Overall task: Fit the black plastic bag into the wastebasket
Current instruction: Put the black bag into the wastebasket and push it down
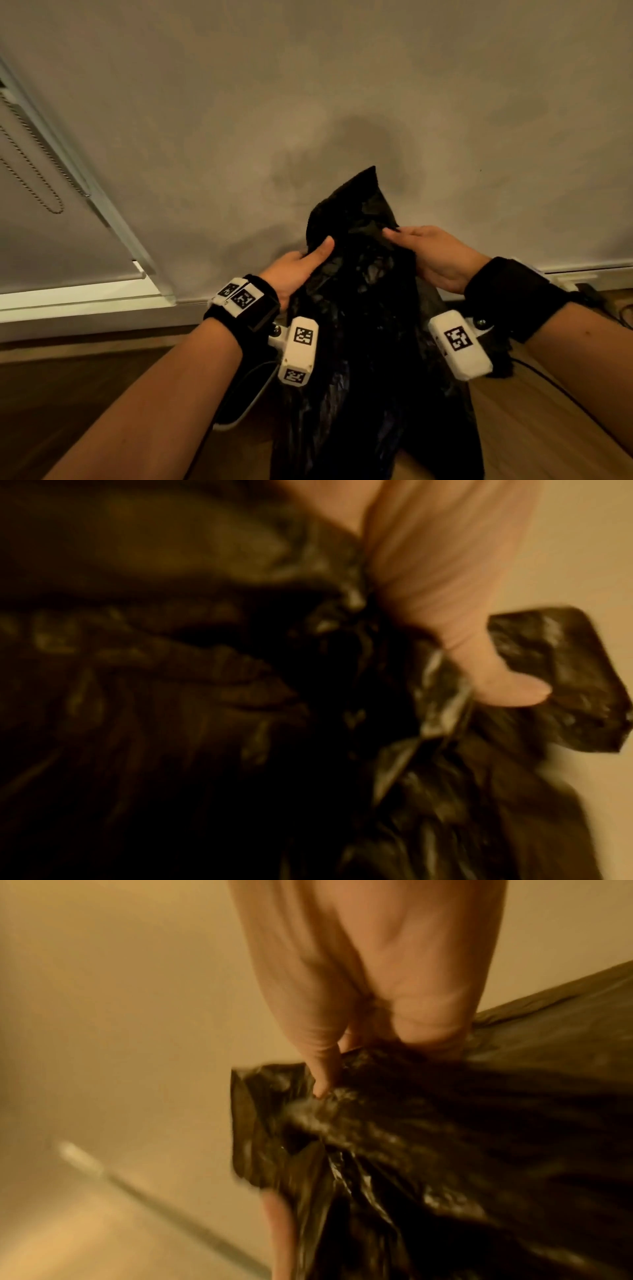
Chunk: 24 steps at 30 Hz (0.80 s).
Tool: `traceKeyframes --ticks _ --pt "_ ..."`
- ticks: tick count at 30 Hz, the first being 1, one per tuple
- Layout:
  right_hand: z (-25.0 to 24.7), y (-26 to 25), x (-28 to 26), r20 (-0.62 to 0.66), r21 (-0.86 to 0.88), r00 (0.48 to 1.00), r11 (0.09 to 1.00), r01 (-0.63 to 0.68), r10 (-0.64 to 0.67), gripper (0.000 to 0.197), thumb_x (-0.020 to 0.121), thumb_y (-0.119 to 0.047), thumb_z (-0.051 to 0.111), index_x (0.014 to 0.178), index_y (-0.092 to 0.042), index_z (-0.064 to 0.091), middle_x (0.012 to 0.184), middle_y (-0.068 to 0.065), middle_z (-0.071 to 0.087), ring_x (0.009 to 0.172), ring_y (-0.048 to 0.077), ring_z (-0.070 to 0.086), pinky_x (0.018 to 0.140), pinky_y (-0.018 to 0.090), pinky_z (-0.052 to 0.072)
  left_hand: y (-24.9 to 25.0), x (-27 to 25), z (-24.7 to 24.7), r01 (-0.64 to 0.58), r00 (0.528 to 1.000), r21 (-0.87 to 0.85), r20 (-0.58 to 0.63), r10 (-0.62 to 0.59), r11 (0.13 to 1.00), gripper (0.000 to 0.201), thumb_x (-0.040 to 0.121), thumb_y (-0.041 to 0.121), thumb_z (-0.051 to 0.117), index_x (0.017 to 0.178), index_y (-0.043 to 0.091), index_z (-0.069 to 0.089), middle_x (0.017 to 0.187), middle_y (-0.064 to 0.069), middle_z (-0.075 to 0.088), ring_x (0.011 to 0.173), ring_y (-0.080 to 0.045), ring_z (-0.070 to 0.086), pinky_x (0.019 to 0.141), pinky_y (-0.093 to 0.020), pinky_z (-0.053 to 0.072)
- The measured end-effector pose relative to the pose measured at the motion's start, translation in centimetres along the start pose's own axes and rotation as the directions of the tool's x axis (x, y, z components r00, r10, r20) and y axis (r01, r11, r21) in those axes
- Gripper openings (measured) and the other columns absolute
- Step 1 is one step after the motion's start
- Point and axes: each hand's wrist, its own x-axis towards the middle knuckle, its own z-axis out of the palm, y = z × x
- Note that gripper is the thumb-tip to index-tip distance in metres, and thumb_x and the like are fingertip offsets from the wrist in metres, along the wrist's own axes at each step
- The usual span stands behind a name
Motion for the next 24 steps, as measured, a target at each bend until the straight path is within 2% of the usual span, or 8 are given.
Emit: traceKeyframes --ticks 2,4,9,12,14,17,20,24 --pt "-1.7 -0.6 0.3 -0.109 0.147 0.987 0.984 -0.097 0.114 0.03 0.099 -0.01 0.038 0.083 -0.003 0.061 0.068 0.008 0.072 0.055 0.015 0.069 0.053 0.025 0.057 -0.8 -0.1 -1.1 0.01 0.999 -0.073 -0.048 -0.013 0.997 0.075 0.067 0.069 0.058 0.116 0.013 0.066 0.109 -0.008 0.073 0.101 -0.022 0.069 0.087 -0.032 0.053" --pt "-3.2 -1.0 0.4 -0.171 0.219 0.965 0.963 -0.158 0.197 0.031 0.1 -0.014 0.035 0.086 -0.003 0.06 0.078 0.012 0.069 0.059 0.018 0.069 0.057 0.028 0.059 -1.4 -0.4 -2.3 0.015 0.994 -0.216 -0.104 -0.039 0.976 0.07 0.078 0.074 0.04 0.113 0.019 0.067 0.1 -0.005 0.075 0.094 -0.021 0.07 0.079 -0.031 0.052" --pt "-3.4 -0.9 0.2 0.006 0.216 0.971 0.948 -0.234 0.238 0.058 0.095 -0.053 0.038 0.087 -0.011 0.077 0.093 0.011 0.074 0.081 0.021 0.073 0.075 0.031 0.059 -0.8 -0.3 -3.2 -0.009 0.985 -0.343 -0.164 -0.05 0.939 0.084 0.074 0.085 0.027 0.115 0.022 0.065 0.108 -0.01 0.069 0.103 -0.027 0.062 0.082 -0.038 0.05" --pt "-2.8 -1.0 0.0 0.113 0.114 0.966 0.963 -0.246 0.233 0.041 0.095 -0.04 0.047 0.119 -0.012 0.066 0.12 0.011 0.067 0.101 0.02 0.068 0.088 0.031 0.056 -0.1 -0.5 -2.4 0.007 0.993 -0.341 -0.111 -0.047 0.94 0.077 0.074 0.084 0.029 0.1 0.025 0.071 0.105 -0.01 0.073 0.098 -0.026 0.065 0.082 -0.04 0.051" --pt "-3.4 -1.4 0.0 0.105 0.141 0.971 0.963 -0.228 0.215 0.044 0.085 -0.031 0.06 0.122 -0.008 0.063 0.118 0.014 0.067 0.1 0.022 0.067 0.088 0.035 0.056 -0.1 -1.0 -2.8 0.026 0.999 -0.307 -0.033 -0.038 0.951 0.077 0.076 0.082 0.03 0.108 0.024 0.069 0.115 -0.012 0.07 0.105 -0.028 0.065 0.091 -0.042 0.049" --pt "-5.5 -2.1 -0.3 0.011 0.191 0.973 0.955 -0.229 0.231 0.038 0.068 -0.023 0.072 0.098 -0.001 0.072 0.092 0.019 0.073 0.08 0.028 0.072 0.068 0.04 0.06 -1.3 -0.7 -5.3 0.117 0.984 0.09 -0.147 -0.103 0.989 0.064 0.09 0.064 0.036 0.112 0.012 0.066 0.115 -0.015 0.067 0.105 -0.029 0.063 0.091 -0.034 0.05" --pt "-6.5 -2.2 -0.4 -0.034 0.182 0.968 0.954 -0.239 0.249 0.032 0.084 -0.025 0.053 0.107 -0.008 0.066 0.098 0.018 0.073 0.086 0.03 0.071 0.074 0.042 0.059 -2.5 0.2 -7.7 0.255 0.959 0.549 -0.247 -0.136 0.796 0.058 0.088 0.056 0.051 0.117 0.007 0.063 0.122 -0.016 0.063 0.108 -0.031 0.061 0.099 -0.04 0.048" --pt "-4.8 -1.9 0.1 -0.028 0.157 0.951 0.941 -0.3 0.308 0.032 0.088 -0.033 0.053 0.105 -0.011 0.066 0.1 0.013 0.071 0.089 0.026 0.069 0.084 0.041 0.055 0.1 -0.3 -5.4 -0.089 0.939 0.569 -0.226 0.259 0.817 0.056 0.089 0.047 0.054 0.136 0.022 0.036 0.141 -0.011 0.045 0.126 -0.025 0.047 0.11 -0.041 0.036"
